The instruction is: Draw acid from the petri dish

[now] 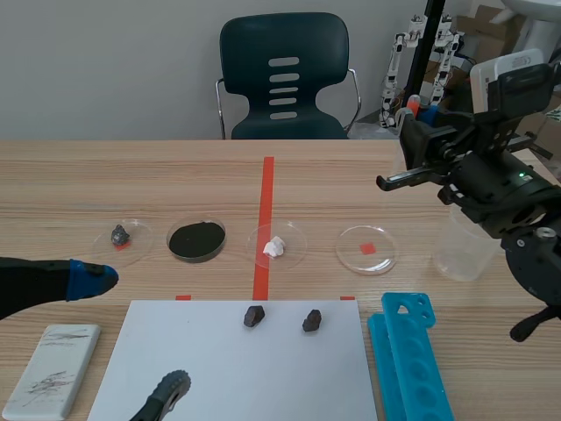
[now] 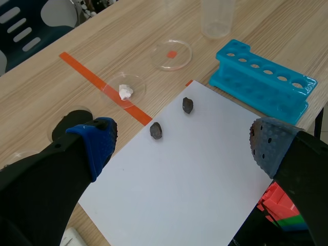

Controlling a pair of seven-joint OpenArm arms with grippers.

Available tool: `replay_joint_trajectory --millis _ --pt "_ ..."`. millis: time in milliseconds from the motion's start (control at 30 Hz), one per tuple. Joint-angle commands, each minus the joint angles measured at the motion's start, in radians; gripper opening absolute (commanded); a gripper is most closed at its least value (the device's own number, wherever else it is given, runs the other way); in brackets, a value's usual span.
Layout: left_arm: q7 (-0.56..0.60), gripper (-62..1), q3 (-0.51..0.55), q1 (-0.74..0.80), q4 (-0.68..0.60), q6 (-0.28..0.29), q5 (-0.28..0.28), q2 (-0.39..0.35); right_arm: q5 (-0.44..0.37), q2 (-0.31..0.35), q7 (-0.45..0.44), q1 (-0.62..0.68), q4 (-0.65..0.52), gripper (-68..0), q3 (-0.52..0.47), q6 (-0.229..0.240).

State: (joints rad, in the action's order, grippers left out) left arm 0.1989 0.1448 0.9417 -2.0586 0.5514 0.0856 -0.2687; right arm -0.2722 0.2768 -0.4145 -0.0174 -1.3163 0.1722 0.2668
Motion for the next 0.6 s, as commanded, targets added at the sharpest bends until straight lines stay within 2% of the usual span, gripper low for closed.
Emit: replay_joint_trajectory --millis 0,233,433,567 --pt "0.014 -6.7 0.002 0.003 -0.003 -0.002 -0.014 0.002 0.009 -0.018 -0.019 -0.02 -0.004 -58.0 -0.007 -0.004" --pt "0.014 -6.7 0.002 0.003 -0.003 -0.002 -0.014 0.002 0.087 -0.095 -0.06 -0.068 0.121 -58.0 -0.007 -0.011" --pt "0.014 -6.7 0.002 0.003 -0.003 -0.002 -0.014 0.002 0.121 -0.128 -0.087 -0.063 0.161 -58.0 -0.007 -0.019" --pt "0.014 -6.7 0.002 0.003 -0.003 -0.002 -0.014 0.002 0.15 -0.142 -0.097 -0.063 0.192 -58.0 -0.007 -0.052"
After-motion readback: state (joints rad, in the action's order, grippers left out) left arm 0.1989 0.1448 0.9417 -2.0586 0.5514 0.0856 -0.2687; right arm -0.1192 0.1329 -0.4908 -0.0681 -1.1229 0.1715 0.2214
